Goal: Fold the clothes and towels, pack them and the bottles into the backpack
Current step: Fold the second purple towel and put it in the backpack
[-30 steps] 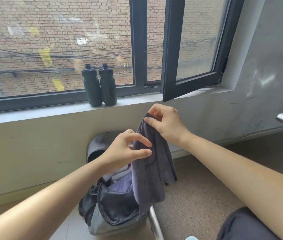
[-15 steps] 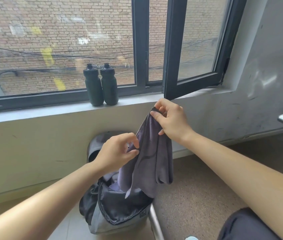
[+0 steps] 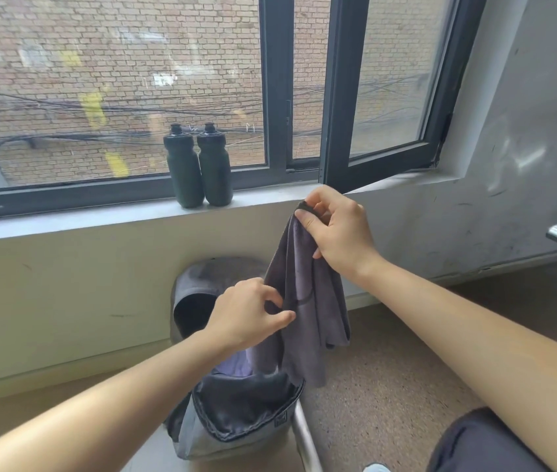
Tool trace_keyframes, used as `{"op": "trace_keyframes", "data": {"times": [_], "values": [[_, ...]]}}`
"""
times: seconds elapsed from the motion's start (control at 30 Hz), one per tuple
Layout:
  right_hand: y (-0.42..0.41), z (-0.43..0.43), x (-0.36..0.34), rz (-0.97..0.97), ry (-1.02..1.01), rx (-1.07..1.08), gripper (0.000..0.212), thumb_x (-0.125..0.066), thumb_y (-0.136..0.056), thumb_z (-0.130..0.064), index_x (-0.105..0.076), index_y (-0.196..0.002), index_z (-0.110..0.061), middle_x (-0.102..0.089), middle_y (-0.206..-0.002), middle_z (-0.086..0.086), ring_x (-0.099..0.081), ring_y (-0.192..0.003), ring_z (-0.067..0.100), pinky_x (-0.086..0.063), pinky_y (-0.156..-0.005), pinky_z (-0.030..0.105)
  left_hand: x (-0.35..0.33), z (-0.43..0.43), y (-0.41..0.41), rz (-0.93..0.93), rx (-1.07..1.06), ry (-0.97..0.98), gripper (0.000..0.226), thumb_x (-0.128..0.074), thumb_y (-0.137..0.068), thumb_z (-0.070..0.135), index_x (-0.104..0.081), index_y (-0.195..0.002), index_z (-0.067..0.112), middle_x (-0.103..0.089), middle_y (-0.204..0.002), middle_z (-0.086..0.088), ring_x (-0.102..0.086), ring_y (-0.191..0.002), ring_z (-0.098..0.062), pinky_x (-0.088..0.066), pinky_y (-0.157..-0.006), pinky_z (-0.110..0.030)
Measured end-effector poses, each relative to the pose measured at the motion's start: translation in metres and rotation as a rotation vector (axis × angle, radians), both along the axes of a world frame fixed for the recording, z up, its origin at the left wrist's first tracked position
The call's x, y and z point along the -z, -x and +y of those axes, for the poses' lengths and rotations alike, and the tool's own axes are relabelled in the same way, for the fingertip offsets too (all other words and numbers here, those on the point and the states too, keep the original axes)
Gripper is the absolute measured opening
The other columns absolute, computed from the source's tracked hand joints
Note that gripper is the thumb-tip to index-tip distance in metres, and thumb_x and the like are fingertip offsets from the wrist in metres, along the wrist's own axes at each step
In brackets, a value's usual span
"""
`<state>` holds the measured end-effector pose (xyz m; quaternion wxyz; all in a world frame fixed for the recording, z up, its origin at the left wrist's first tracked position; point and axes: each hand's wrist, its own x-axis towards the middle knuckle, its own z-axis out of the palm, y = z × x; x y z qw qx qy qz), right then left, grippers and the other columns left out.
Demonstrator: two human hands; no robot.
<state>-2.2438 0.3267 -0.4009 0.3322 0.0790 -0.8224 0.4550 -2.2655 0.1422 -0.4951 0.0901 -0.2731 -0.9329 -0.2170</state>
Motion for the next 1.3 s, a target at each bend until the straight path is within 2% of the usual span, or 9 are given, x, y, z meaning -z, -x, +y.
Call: {"op": "trace_keyframes", "data": {"times": [0.17,0.3,0.47,0.6,0.7,0.97,1.17,1.23,1.3], "values": [[0.008,0.010,0.004,0.017,0.033,0.100,0.011,-0.067,-0.096,-0.020,-0.061,-0.088,-0.017,-0.057,-0.063,-0.025,-0.059,-0.062,0.012,-0.059,-0.055,0.041,0.014,-0.001,0.005,-0.113,0.012,0.065,0.016,-0.063,-0.076,0.049,-0.073,-0.076,0.037,-0.065,-0.090,0.015,-0.063,-0.086,-0.017,-0.049,-0.071,-0.032],[0.008,0.016,0.004,0.020,0.107,0.165,0.012,-0.064,-0.099,-0.017,-0.060,-0.089,-0.012,-0.055,-0.069,-0.012,-0.062,-0.065,0.020,-0.056,-0.042,0.031,0.017,-0.008,0.008,-0.204,0.023,0.087,0.013,-0.064,-0.069,0.046,-0.059,-0.059,0.039,-0.059,-0.081,0.016,-0.059,-0.078,-0.010,-0.041,-0.064,-0.029],[0.014,0.029,0.009,-0.011,0.198,0.252,0.014,-0.061,-0.100,-0.015,-0.056,-0.088,-0.012,-0.056,-0.076,-0.006,-0.063,-0.067,0.016,-0.055,-0.042,0.025,0.013,-0.024,0.017,-0.228,0.084,0.056,0.014,-0.069,-0.072,0.041,-0.060,-0.062,0.040,-0.065,-0.078,0.013,-0.058,-0.073,-0.006,-0.041,-0.065,-0.026],[0.019,0.042,0.015,-0.060,0.267,0.323,0.020,-0.061,-0.100,-0.014,-0.052,-0.082,-0.012,-0.054,-0.076,-0.004,-0.061,-0.059,0.012,-0.059,-0.045,0.032,0.009,-0.041,0.027,-0.208,0.067,0.000,0.009,-0.071,-0.072,0.044,-0.068,-0.065,0.040,-0.073,-0.077,0.012,-0.062,-0.071,-0.003,-0.044,-0.066,-0.021],[0.023,0.048,0.019,-0.094,0.315,0.350,0.016,-0.061,-0.099,-0.014,-0.056,-0.086,-0.007,-0.056,-0.079,-0.002,-0.061,-0.060,0.013,-0.061,-0.048,0.037,0.007,-0.053,0.032,-0.193,0.015,-0.053,0.012,-0.068,-0.069,0.047,-0.072,-0.061,0.038,-0.074,-0.069,0.014,-0.067,-0.068,-0.006,-0.054,-0.070,-0.029],[0.033,0.063,0.033,-0.201,0.353,0.363,0.014,-0.065,-0.098,-0.017,-0.059,-0.086,-0.012,-0.059,-0.081,-0.001,-0.061,-0.069,0.018,-0.063,-0.057,0.038,-0.001,-0.084,0.054,-0.113,-0.185,-0.495,0.018,-0.074,-0.092,0.011,-0.070,-0.080,0.023,-0.073,-0.077,-0.002,-0.065,-0.072,-0.019,-0.058,-0.079,-0.048],[0.042,0.064,0.050,-0.436,0.489,0.153,0.014,-0.064,-0.098,-0.007,-0.060,-0.086,-0.014,-0.063,-0.095,0.008,-0.065,-0.093,0.025,-0.062,-0.073,0.037,-0.016,-0.091,0.053,-0.004,-0.356,-0.714,0.021,-0.073,-0.094,0.011,-0.070,-0.112,0.022,-0.075,-0.089,-0.002,-0.071,-0.087,-0.023,-0.058,-0.089,-0.039],[0.042,0.059,0.049,-0.362,0.523,0.146,0.011,-0.062,-0.099,-0.005,-0.061,-0.091,-0.013,-0.066,-0.101,0.009,-0.068,-0.096,0.024,-0.063,-0.077,0.035,-0.021,-0.094,0.051,0.057,-0.384,-0.670,0.031,-0.075,-0.093,0.015,-0.071,-0.123,0.020,-0.078,-0.093,-0.008,-0.072,-0.087,-0.024,-0.055,-0.090,-0.034],[0.043,0.055,0.045,-0.239,0.532,0.146,0.012,-0.061,-0.100,-0.005,-0.061,-0.090,-0.013,-0.068,-0.097,0.007,-0.069,-0.091,0.020,-0.063,-0.079,0.032,-0.028,-0.092,0.049,0.191,-0.417,-0.651,0.022,-0.074,-0.094,0.020,-0.077,-0.115,0.018,-0.079,-0.096,-0.003,-0.072,-0.088,-0.018,-0.054,-0.087,-0.031]]}}
